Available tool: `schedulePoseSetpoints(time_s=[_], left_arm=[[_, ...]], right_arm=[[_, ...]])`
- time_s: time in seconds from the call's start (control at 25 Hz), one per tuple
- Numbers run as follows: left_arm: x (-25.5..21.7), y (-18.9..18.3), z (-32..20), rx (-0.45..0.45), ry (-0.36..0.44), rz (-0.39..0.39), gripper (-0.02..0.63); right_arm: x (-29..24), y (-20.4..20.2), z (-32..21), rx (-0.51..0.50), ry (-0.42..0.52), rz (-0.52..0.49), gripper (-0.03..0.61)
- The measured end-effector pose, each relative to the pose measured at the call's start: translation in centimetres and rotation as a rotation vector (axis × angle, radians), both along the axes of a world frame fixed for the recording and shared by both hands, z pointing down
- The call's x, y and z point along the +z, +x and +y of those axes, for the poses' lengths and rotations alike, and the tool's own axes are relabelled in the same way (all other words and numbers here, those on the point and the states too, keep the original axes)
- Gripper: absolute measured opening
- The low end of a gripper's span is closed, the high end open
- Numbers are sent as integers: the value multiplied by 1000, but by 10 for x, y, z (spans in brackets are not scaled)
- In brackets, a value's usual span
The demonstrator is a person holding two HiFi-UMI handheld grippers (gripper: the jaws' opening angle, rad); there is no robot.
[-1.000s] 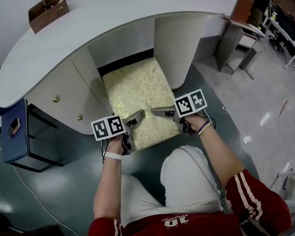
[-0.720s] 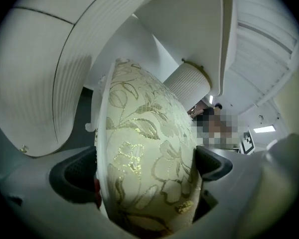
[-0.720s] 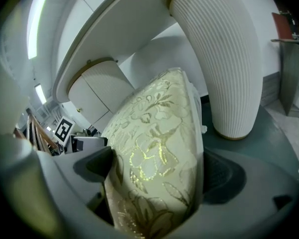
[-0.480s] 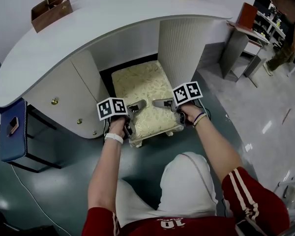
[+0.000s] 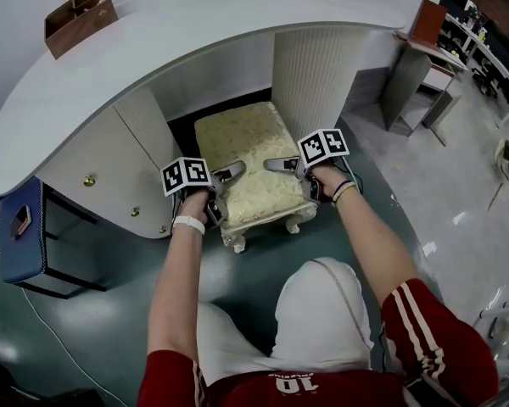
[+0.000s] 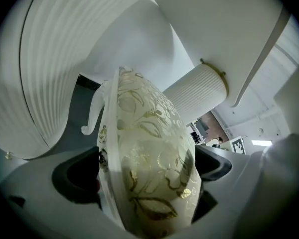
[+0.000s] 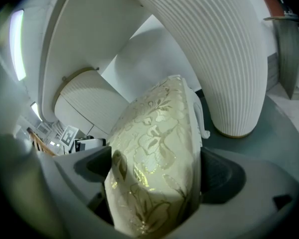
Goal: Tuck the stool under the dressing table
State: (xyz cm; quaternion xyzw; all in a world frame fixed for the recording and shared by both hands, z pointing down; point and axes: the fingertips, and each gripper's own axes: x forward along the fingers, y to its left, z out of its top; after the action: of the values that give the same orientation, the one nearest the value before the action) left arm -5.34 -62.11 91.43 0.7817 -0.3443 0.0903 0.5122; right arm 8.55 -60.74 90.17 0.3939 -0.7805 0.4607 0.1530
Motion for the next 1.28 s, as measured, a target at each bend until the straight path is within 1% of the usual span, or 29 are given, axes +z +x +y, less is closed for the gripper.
schedulePoseSetpoints(time_s=[0.08, 0.16, 0.28, 0.36, 0.44, 0.56, 0.64, 0.76, 0.84, 0.88, 1.0, 1.12, 1.28], left_arm=[[-7, -5, 4, 17, 69, -31, 580], [-17, -10, 14, 48, 152, -75, 580], [-35, -12, 39, 93, 277, -93, 580], [-41, -13, 65, 134, 365, -111, 581], [-44, -22, 91, 166, 469, -161, 582], [-51, -28, 114, 184, 630, -227, 573], [-51, -25, 124, 202, 691, -266, 558], [-41, -18, 133, 227, 729, -328, 540], [-30, -18, 139, 207, 717, -342, 523], [-24, -18, 141, 185, 707, -344, 507], [-9, -16, 147, 140, 702, -366, 433], [-4, -16, 143, 108, 718, -392, 345], [-6, -17, 128, 88, 702, -406, 348]], right_arm=[[-7, 6, 3, 23, 46, -26, 517], [-18, 11, 10, 44, 122, -39, 495], [-39, 13, 30, 16, 260, -16, 500], [-51, 14, 49, -10, 369, 24, 502], [-53, 13, 72, -58, 460, 92, 500], [-41, 15, 101, -129, 536, 199, 495], [-29, 19, 113, -128, 571, 244, 494], [-10, 23, 122, -85, 596, 273, 492], [-1, 25, 123, -53, 603, 273, 472], [1, 26, 123, -42, 606, 271, 452], [2, 23, 123, -33, 627, 262, 415], [1, 23, 122, -30, 632, 262, 410], [-1, 24, 111, -13, 635, 273, 401]])
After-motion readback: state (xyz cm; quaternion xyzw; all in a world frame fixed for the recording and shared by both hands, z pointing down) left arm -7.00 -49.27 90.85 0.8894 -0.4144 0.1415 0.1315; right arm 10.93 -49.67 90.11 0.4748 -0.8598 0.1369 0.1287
